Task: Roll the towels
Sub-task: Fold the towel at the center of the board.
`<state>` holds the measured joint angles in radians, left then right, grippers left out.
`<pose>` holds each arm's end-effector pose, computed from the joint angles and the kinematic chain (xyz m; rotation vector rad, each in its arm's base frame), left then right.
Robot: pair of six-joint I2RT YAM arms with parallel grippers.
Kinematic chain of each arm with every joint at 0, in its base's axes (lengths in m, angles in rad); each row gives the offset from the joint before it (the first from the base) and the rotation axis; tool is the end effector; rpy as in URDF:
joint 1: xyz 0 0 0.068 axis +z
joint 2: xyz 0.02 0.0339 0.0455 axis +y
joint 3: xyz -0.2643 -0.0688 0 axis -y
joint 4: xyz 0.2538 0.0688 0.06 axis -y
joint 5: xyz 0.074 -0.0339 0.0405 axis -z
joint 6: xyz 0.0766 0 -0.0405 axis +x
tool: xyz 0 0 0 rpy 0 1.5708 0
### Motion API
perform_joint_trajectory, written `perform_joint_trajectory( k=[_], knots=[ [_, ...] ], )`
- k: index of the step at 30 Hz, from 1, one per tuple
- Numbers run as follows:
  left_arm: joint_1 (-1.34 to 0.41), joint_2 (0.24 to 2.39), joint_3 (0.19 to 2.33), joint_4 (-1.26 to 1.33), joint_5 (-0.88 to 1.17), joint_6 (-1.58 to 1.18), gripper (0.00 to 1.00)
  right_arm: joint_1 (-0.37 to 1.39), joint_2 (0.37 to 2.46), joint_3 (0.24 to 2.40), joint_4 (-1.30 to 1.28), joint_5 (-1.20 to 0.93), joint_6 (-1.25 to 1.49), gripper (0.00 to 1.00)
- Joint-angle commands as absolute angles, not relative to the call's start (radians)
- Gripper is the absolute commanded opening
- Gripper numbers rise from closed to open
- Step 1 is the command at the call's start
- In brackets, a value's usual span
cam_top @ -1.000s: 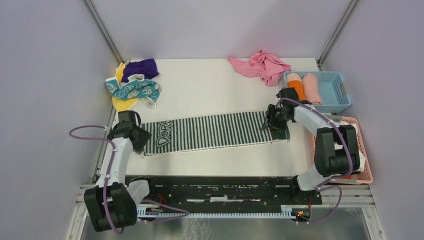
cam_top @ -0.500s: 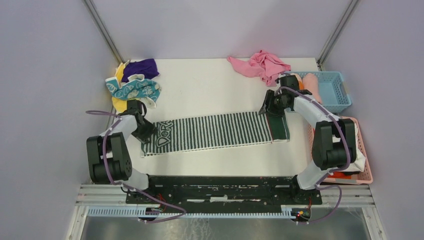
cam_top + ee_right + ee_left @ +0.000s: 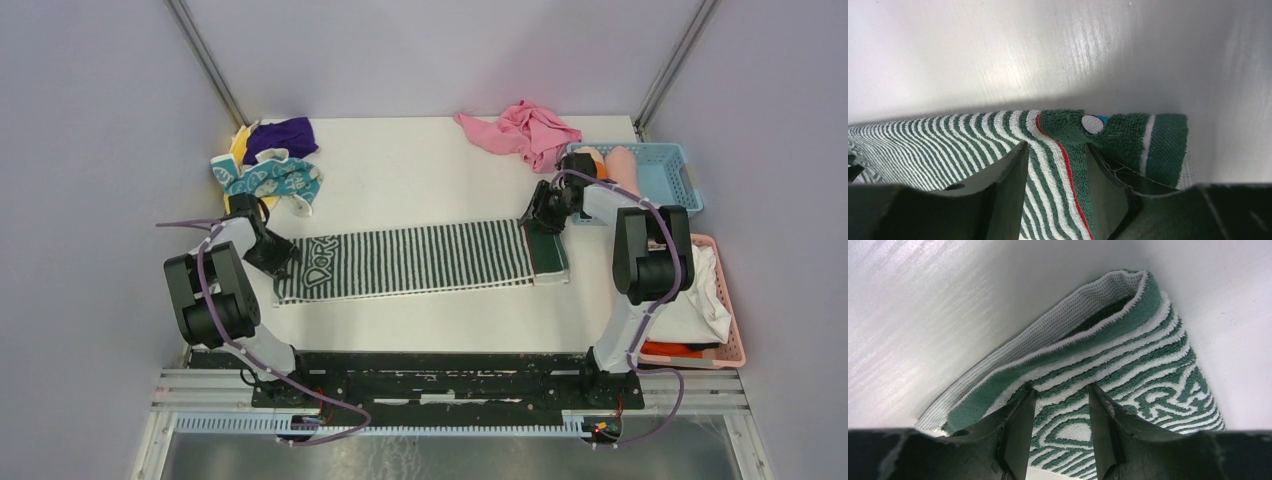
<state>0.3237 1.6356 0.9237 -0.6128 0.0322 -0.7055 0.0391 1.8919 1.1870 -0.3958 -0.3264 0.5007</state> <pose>0.2901 0.0947 0.1108 -1.4242 2.5306 -0.1141 0.4007 0.0403 0.1149 0.5164 2.6651 0.6037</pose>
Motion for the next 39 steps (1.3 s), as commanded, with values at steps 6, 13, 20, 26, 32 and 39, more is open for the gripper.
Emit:
perform_joint_trajectory(
  k=[6, 13, 20, 26, 32, 39],
  knots=[
    [0.381, 1.681, 0.896, -0.554, -0.113, -0.583, 0.52, 0.048, 1.778, 1.16, -0.439, -0.16, 0.446, 0.54],
    [0.343, 1.628, 0.884, -0.545, -0.067, -0.553, 0.54, 0.075, 1.52, 1.06, -0.534, -0.186, 0.421, 0.55],
    [0.325, 1.579, 0.896, -0.552, -0.081, -0.541, 0.55, 0.026, 1.422, 0.921, -0.594, -0.013, 0.426, 0.55],
    [0.205, 1.505, 0.92, -0.577, -0.094, -0.539, 0.57, 0.013, 1.435, 0.874, -0.542, -0.076, 0.434, 0.55],
    [-0.026, 1.409, 0.942, -0.608, -0.183, -0.593, 0.6, 0.014, 1.471, 0.851, -0.525, -0.132, 0.435, 0.53],
    [-0.21, 1.499, 0.963, -0.57, -0.172, -0.64, 0.6, 0.013, 1.482, 0.832, -0.525, -0.114, 0.436, 0.53]
  ],
)
